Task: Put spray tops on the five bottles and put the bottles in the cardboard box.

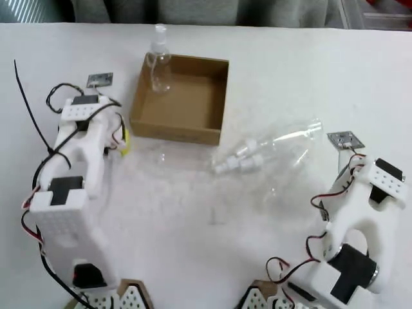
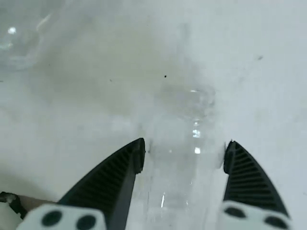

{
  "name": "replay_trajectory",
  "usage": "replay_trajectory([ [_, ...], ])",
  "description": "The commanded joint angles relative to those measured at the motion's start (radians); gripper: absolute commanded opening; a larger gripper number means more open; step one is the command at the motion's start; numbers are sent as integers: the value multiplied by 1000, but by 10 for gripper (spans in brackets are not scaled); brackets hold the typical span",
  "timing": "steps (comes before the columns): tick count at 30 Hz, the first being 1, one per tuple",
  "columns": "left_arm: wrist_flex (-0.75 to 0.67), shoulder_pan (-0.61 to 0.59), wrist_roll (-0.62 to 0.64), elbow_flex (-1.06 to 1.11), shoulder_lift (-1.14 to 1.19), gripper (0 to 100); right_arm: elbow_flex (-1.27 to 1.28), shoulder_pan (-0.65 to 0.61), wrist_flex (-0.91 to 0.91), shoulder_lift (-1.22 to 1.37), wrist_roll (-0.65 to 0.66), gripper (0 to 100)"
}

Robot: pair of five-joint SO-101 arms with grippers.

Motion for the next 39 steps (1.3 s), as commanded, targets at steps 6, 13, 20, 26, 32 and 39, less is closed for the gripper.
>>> replay_trajectory([
  [6, 9, 25, -9, -12, -13, 109, -40, 27, -62, 93, 18, 233],
  [13, 8, 25, -9, -12, -13, 109, -40, 44, -68, 93, 46, 233],
  [20, 8, 25, -9, -12, -13, 109, -40, 42, -70, 102, 71, 147],
  [26, 8, 25, -9, -12, -13, 109, -41, 44, -68, 93, 68, 122],
  [32, 8, 25, -9, -12, -13, 109, -112, 62, -62, 93, -84, 95],
  [39, 8, 25, -9, -12, -13, 109, -143, 85, -68, 101, -236, 221],
])
